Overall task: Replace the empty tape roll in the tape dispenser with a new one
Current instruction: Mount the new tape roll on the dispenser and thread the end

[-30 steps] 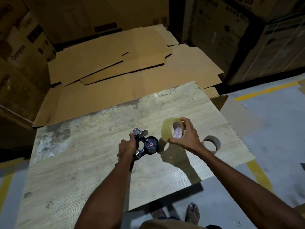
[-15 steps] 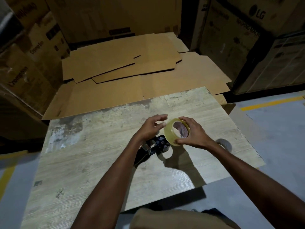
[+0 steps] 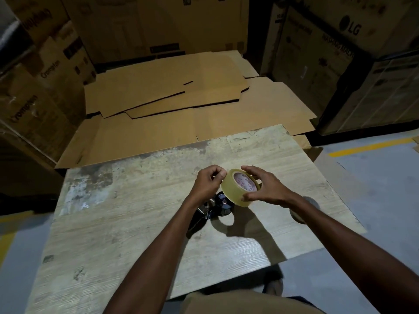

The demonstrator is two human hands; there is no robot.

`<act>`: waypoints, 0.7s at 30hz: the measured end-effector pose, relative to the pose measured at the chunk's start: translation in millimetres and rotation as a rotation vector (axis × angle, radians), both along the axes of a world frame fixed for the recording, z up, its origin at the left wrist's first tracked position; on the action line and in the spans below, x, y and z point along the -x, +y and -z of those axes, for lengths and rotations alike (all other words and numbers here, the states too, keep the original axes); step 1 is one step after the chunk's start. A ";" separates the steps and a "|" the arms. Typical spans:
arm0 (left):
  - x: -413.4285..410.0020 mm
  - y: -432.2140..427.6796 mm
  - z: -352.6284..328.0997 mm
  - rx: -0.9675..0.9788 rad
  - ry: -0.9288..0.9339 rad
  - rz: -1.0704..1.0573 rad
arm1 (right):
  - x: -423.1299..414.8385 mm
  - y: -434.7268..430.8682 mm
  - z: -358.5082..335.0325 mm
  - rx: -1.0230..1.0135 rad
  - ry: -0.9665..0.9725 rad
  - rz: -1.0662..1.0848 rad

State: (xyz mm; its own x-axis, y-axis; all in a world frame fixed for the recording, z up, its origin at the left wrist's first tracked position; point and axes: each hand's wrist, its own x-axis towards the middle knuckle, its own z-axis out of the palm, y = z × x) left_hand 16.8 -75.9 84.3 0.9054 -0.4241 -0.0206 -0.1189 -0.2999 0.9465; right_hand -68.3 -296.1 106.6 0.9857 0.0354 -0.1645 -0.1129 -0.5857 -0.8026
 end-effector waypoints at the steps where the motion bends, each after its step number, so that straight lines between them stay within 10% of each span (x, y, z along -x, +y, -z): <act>1: 0.3 -0.6 0.0 -0.010 0.003 -0.017 | -1.5 -1.3 1.7 -0.035 0.020 0.002; 8: 0.5 -2.3 -2.8 -0.048 0.032 -0.167 | 1.7 8.2 14.9 -0.339 0.119 0.092; 21: -6.3 4.0 1.1 0.108 0.207 -0.080 | -4.3 4.1 7.1 -0.175 0.054 0.046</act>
